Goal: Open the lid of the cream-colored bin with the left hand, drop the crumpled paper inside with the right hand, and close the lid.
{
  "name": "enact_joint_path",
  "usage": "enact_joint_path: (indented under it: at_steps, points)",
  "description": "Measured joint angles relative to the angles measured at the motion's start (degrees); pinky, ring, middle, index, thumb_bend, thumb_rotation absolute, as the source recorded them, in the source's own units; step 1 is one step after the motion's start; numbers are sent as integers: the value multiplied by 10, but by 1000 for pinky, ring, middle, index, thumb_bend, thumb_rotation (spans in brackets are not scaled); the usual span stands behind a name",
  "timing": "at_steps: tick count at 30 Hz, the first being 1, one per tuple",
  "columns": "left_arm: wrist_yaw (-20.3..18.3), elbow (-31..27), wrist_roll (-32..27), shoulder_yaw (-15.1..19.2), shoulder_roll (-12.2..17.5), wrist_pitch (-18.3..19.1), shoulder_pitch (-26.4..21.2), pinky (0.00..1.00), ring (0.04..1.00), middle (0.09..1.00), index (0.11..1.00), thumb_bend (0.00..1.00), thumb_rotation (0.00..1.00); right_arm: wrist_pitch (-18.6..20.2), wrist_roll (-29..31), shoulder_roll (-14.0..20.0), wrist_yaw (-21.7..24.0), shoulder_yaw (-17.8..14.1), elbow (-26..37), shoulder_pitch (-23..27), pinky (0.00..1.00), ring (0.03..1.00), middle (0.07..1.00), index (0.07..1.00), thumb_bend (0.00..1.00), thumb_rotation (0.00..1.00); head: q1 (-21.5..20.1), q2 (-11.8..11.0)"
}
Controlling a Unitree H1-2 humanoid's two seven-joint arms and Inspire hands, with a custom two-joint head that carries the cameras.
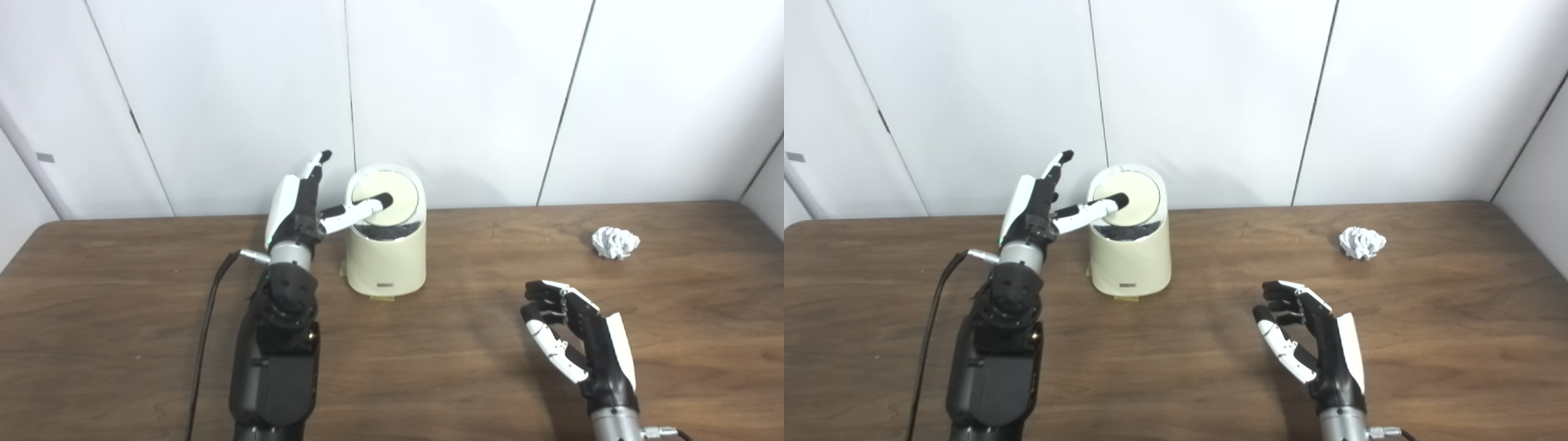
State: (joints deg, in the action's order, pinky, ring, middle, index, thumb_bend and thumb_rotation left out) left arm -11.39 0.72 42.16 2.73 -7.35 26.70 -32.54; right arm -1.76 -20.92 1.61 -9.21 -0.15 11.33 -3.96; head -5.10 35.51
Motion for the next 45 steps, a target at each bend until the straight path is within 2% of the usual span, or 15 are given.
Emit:
enact_joint_path:
  at_steps: [5, 10, 16, 22, 29, 32, 37, 40, 42, 45]
  points:
    - [23, 28, 5, -28, 11, 0, -7, 1000, 1000, 1000, 1000, 1000, 475, 0, -1, -1, -1, 0, 0, 1, 578, 660, 679, 668, 274, 574, 0, -1]
    - [42, 60, 4, -38, 27, 0, -10, 1000, 1000, 1000, 1000, 988, 470, 0, -1, -4, -2, 0, -2, 1, 575, 659, 679, 669, 260, 532, -2, -2]
    - [66, 89, 5, -55, 43, 0, -28, 1000, 1000, 1000, 1000, 974, 393, 0, -5, -8, -3, 1, -4, 2, 576, 664, 681, 672, 253, 528, -2, -4]
    - [74, 97, 7, -69, 46, 0, -30, 1000, 1000, 1000, 1000, 956, 316, 0, 2, -8, -3, 1, -16, 4, 581, 665, 682, 670, 243, 481, -4, -4]
    - [85, 111, 12, -74, 50, 0, -37, 1000, 1000, 1000, 1000, 974, 348, 0, 1, -9, -5, 1, -16, 5, 583, 667, 679, 670, 238, 489, -4, -4]
    - [85, 111, 13, -75, 51, 0, -39, 1000, 1000, 1000, 1000, 978, 330, 0, -1, -9, -5, 2, -16, 5, 586, 668, 682, 672, 241, 508, -6, -4]
    - [85, 119, 30, -82, 55, 0, -40, 1000, 1000, 1000, 1000, 965, 249, 0, -4, -10, -8, 3, -16, 5, 581, 670, 685, 674, 243, 524, -6, -4]
    - [83, 121, 54, -90, 59, 0, -43, 1000, 1000, 1000, 1000, 943, 159, 0, -8, -10, -10, 4, -16, 5, 577, 665, 682, 673, 243, 528, -6, -4]
    - [80, 121, 65, -93, 60, 0, -46, 1000, 1000, 1000, 1000, 935, 66, 1, -8, -10, -10, 4, -16, 5, 580, 666, 681, 673, 249, 536, -6, -4]
    - [80, 120, 85, -112, 69, 0, -49, 1000, 1000, 1000, 1000, 939, 11, 1, -8, -10, -10, 4, -16, 5, 582, 668, 682, 673, 249, 528, -6, -2]
